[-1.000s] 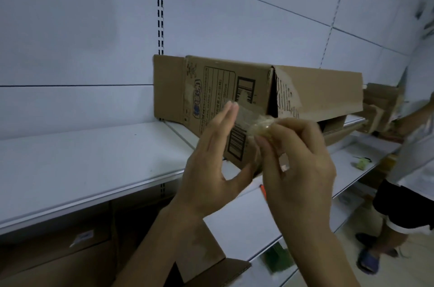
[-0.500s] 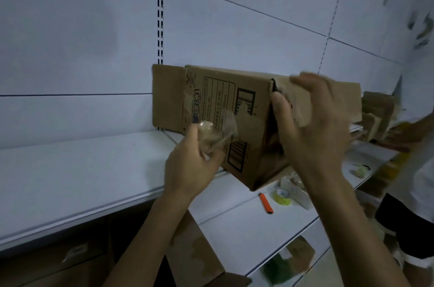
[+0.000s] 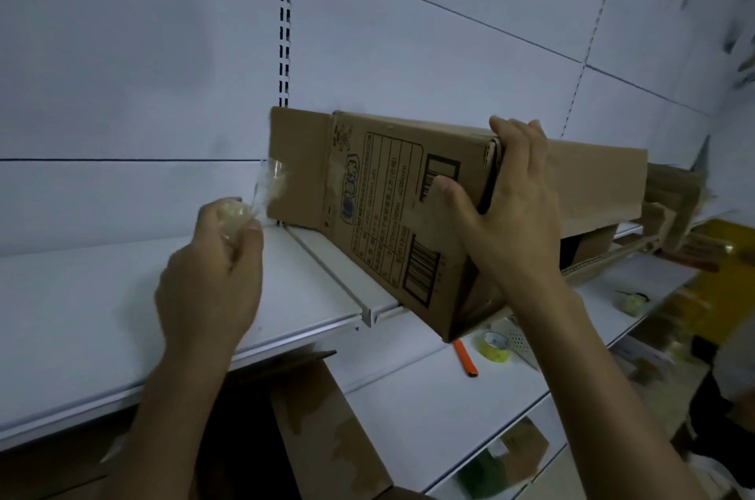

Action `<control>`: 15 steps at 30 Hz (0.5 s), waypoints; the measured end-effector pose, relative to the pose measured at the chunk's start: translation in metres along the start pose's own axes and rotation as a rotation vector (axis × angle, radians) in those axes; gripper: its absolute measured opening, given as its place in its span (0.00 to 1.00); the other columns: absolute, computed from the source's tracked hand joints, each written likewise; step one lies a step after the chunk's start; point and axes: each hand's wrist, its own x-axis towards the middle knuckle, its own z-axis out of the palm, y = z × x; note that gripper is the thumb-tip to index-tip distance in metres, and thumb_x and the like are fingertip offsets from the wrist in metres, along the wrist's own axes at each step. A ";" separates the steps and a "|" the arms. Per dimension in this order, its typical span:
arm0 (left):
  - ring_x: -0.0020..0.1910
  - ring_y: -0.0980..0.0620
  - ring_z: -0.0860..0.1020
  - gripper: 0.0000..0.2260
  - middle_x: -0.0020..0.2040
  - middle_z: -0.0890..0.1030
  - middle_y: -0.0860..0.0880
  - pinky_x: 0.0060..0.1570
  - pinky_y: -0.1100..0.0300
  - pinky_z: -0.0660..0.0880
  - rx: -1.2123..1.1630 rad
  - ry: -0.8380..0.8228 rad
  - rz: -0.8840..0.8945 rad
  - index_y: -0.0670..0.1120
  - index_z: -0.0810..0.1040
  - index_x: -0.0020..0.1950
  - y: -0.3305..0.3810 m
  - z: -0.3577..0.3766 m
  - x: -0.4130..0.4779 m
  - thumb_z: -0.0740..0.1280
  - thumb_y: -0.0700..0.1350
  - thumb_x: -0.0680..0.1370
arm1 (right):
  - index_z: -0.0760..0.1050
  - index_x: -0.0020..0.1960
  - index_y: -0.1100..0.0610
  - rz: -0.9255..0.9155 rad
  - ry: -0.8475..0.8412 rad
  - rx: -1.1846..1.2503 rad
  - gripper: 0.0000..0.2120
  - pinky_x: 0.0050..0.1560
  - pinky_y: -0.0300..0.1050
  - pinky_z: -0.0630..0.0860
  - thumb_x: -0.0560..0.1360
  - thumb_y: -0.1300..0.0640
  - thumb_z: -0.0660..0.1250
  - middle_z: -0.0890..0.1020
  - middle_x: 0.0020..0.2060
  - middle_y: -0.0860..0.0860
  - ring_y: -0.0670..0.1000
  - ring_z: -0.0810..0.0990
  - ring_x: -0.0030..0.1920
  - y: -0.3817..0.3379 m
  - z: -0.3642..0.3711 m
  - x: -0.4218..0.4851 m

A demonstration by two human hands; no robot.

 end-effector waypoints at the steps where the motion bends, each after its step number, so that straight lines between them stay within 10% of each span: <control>1: 0.32 0.47 0.73 0.12 0.35 0.76 0.48 0.33 0.55 0.69 -0.157 -0.045 0.012 0.51 0.72 0.65 0.001 -0.007 -0.004 0.58 0.48 0.82 | 0.61 0.72 0.57 -0.005 -0.003 -0.003 0.32 0.72 0.54 0.59 0.74 0.45 0.67 0.65 0.72 0.54 0.55 0.56 0.75 0.000 0.002 0.001; 9: 0.35 0.54 0.78 0.19 0.35 0.78 0.51 0.56 0.51 0.76 -0.701 -0.497 -0.018 0.64 0.66 0.65 0.008 -0.012 -0.043 0.55 0.41 0.83 | 0.72 0.63 0.63 -0.009 0.406 0.292 0.17 0.62 0.36 0.69 0.78 0.56 0.64 0.78 0.59 0.57 0.48 0.74 0.60 -0.007 0.000 -0.007; 15: 0.57 0.67 0.73 0.14 0.61 0.72 0.55 0.51 0.71 0.72 -0.657 -0.615 0.142 0.67 0.75 0.56 0.016 -0.010 -0.077 0.62 0.47 0.77 | 0.61 0.72 0.66 0.211 0.483 0.415 0.26 0.69 0.60 0.63 0.79 0.52 0.59 0.63 0.72 0.61 0.55 0.62 0.73 0.002 0.024 -0.066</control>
